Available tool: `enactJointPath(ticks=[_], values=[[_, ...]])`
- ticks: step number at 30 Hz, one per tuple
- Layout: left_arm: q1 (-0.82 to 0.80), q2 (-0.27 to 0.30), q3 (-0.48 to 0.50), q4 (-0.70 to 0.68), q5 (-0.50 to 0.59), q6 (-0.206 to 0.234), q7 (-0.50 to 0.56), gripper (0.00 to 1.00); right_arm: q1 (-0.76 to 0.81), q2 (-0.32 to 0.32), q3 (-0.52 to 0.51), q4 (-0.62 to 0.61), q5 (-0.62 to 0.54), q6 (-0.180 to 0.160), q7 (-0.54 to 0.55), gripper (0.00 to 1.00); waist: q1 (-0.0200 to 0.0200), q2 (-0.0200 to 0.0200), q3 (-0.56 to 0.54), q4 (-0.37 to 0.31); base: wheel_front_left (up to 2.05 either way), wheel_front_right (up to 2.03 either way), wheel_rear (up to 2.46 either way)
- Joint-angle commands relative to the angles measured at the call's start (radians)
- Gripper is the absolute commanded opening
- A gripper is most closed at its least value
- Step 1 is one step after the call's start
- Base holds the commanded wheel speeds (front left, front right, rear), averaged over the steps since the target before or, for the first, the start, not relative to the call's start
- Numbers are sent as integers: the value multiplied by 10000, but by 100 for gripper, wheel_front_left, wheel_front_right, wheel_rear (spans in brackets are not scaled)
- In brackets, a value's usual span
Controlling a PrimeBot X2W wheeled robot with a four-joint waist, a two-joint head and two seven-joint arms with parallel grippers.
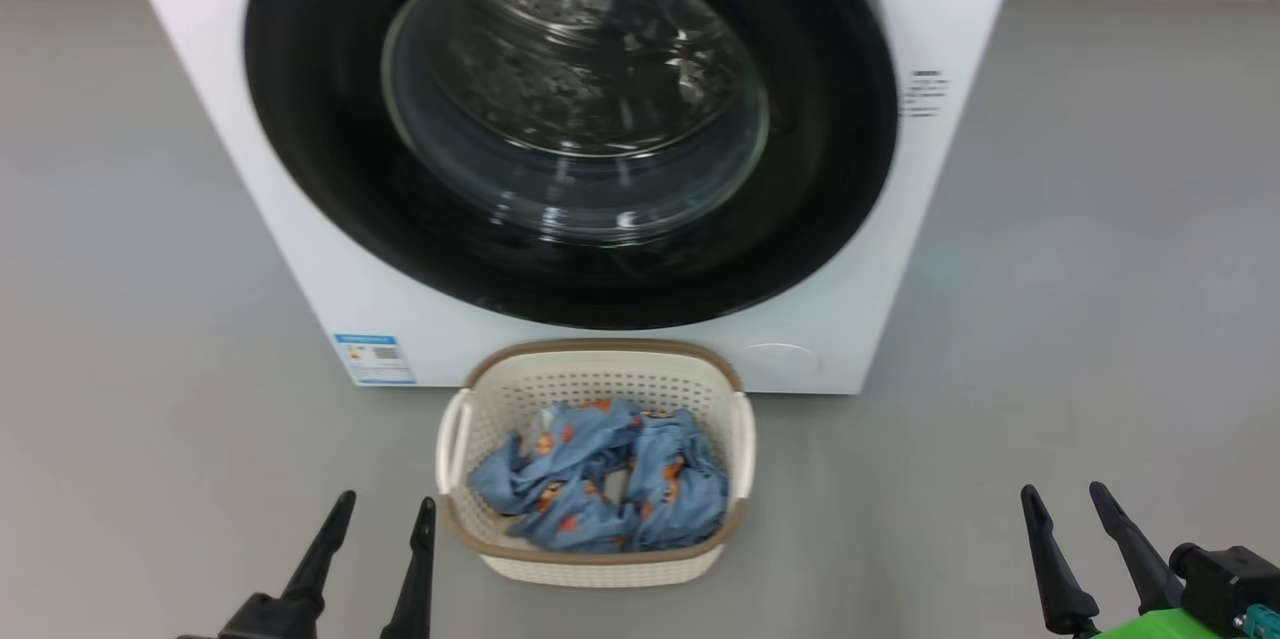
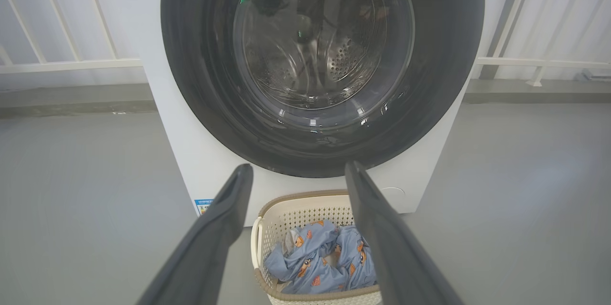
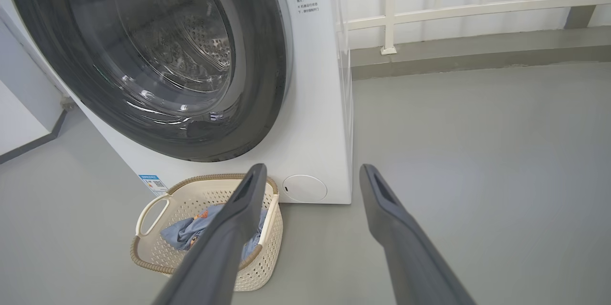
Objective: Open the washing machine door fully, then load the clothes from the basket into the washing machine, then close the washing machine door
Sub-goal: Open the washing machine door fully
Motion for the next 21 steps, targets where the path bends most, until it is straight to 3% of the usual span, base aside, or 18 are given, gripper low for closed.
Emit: enactJointPath(ticks=[1, 11, 21], values=[[-230, 54, 324, -206, 17, 46, -65, 100, 44, -184, 164, -269, -27, -11, -122, 100, 0, 0, 8, 4, 123, 123, -246], [-216, 54, 533, -440, -672, -32, -65, 100, -7, -171, 162, -268, -37, -11, -122, 100, 0, 0, 86, -24, 92, 91, -183], [-283, 54, 483, -419, -742, -82, -65, 100, -98, -149, 144, -252, -6, -11, -122, 100, 0, 0, 129, -27, 19, 19, -37]])
